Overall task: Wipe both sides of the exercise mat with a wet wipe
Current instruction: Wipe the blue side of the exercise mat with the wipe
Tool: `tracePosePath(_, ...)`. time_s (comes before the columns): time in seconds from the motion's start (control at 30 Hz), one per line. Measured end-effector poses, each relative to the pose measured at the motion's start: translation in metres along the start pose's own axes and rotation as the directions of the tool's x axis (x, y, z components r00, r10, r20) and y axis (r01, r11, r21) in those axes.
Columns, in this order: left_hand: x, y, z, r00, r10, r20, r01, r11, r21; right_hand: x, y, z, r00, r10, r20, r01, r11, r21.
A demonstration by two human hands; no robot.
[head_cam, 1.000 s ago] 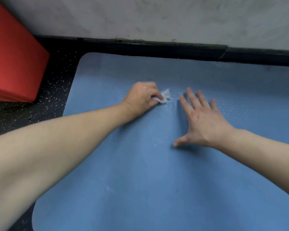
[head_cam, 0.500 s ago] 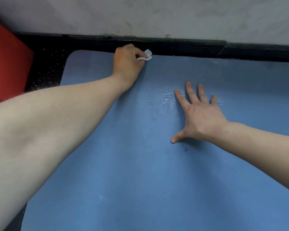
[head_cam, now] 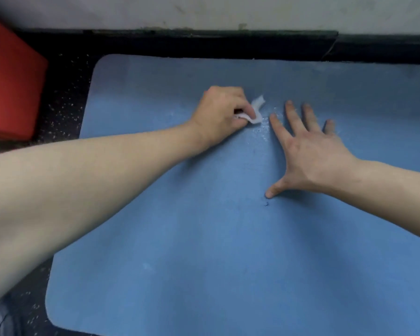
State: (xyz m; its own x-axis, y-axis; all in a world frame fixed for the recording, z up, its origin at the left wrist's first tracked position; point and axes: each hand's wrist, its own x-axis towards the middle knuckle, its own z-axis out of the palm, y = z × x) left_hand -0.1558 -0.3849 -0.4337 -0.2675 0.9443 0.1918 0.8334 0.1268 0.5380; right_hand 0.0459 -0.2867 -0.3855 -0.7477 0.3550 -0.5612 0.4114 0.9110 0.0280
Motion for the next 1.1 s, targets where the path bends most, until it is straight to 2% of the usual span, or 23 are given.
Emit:
tracePosePath(0.07,-0.021,0.013,0.0,0.985,0.106,0.137,-0.109,0.994,0.015,0.0,0.0,0.002,1.0,-0.013,-0.009,0.013,1.0,-0.001)
tracePosePath(0.1,-0.019,0.009,-0.008,0.99,0.071,0.122,-0.078,0.996,0.053,0.0,0.001,0.001,1.0,-0.02,-0.016,0.02,1.0,0.004)
tracePosePath(0.13,-0.014,0.001,-0.018,0.999,-0.038,0.025,0.035,0.994,0.104,0.001,0.001,-0.001,1.0,-0.026,-0.017,0.026,1.0,0.008)
tracePosePath(0.17,-0.009,-0.007,-0.03,0.97,-0.21,-0.119,0.225,0.965,0.133,0.001,0.002,-0.002,1.0,-0.028,-0.011,0.028,1.0,0.009)
tracePosePath(0.2,-0.007,-0.011,-0.038,0.896,-0.376,-0.237,0.41,0.905,0.111,0.001,0.003,-0.003,1.0,-0.031,0.0,0.031,0.999,0.009)
tracePosePath(0.23,-0.01,-0.007,-0.037,0.854,-0.449,-0.264,0.483,0.872,0.08,0.0,0.003,-0.004,0.999,-0.032,0.009,0.032,0.999,0.013)
tracePosePath(0.27,-0.014,0.005,-0.029,0.882,-0.416,-0.222,0.44,0.895,0.07,0.0,0.004,-0.005,0.999,-0.03,0.011,0.03,0.999,0.018)
tracePosePath(0.33,-0.029,0.035,-0.003,0.987,-0.159,0.021,0.157,0.986,0.058,-0.001,0.003,-0.006,0.999,-0.028,0.02,0.027,0.999,0.026)
tracePosePath(0.4,-0.036,0.039,-0.001,0.989,-0.018,0.148,0.012,0.999,0.045,0.001,0.003,-0.005,1.0,-0.013,0.022,0.012,1.0,0.027)
tracePosePath(0.43,-0.03,0.03,-0.006,0.993,-0.061,0.096,0.054,0.996,0.074,0.001,0.003,-0.005,1.0,-0.01,0.025,0.009,1.0,0.028)
tracePosePath(0.47,-0.023,0.017,-0.012,0.987,-0.158,-0.04,0.161,0.982,0.101,0.0,0.003,-0.005,1.0,-0.008,0.027,0.007,0.999,0.032)
tracePosePath(0.53,-0.018,0.001,-0.021,0.903,-0.348,-0.25,0.377,0.923,0.078,-0.001,0.003,-0.004,1.0,0.0,0.016,-0.001,0.999,0.046)
tracePosePath(0.57,-0.021,0.004,-0.017,0.906,-0.343,-0.25,0.371,0.926,0.075,-0.002,0.002,-0.004,1.0,0.001,0.016,-0.002,0.998,0.058)
tracePosePath(0.63,-0.035,0.023,0.002,0.993,-0.078,-0.086,0.086,0.992,0.088,-0.003,0.0,-0.007,1.0,0.011,0.013,-0.012,0.997,0.079)
tracePosePath(0.7,-0.048,0.03,0.004,0.988,0.121,0.097,-0.129,0.988,0.082,-0.009,-0.004,-0.009,1.0,0.03,0.01,-0.031,0.993,0.113)
tracePosePath(0.73,-0.046,0.021,-0.003,0.992,0.096,0.078,-0.105,0.987,0.121,-0.015,-0.006,-0.006,0.999,0.045,-0.004,-0.044,0.99,0.138)
tracePosePath(0.77,-0.04,0.009,-0.012,1.0,0.002,-0.007,-0.001,0.983,0.182,-0.023,-0.009,-0.003,0.997,0.065,-0.03,-0.058,0.983,0.175)
tracePosePath(0.83,-0.032,-0.015,-0.033,0.954,-0.21,-0.214,0.263,0.929,0.261,-0.048,-0.018,0.008,0.992,0.099,-0.073,-0.074,0.956,0.284)
tracePosePath(0.87,-0.034,-0.021,-0.037,0.946,-0.231,-0.229,0.287,0.925,0.251,-0.062,-0.023,0.015,0.99,0.113,-0.086,-0.079,0.942,0.328)
tracePosePath(0.93,-0.048,-0.007,-0.024,0.98,-0.117,-0.161,0.148,0.969,0.198,-0.085,-0.032,0.027,0.988,0.125,-0.094,-0.083,0.928,0.364)
tracePosePath(1.0,-0.065,0.018,-0.002,1.0,0.025,0.001,-0.025,0.99,0.139,-0.098,-0.04,0.036,0.988,0.129,-0.089,-0.087,0.923,0.376)
tracePosePath(1.07,-0.074,0.031,0.002,0.985,0.088,0.148,-0.106,0.987,0.123,-0.101,-0.045,0.041,0.987,0.134,-0.083,-0.092,0.916,0.391)
tracePosePath(1.1,-0.069,0.027,-0.002,0.988,0.083,0.134,-0.102,0.985,0.142,-0.102,-0.048,0.042,0.987,0.138,-0.083,-0.095,0.913,0.397)
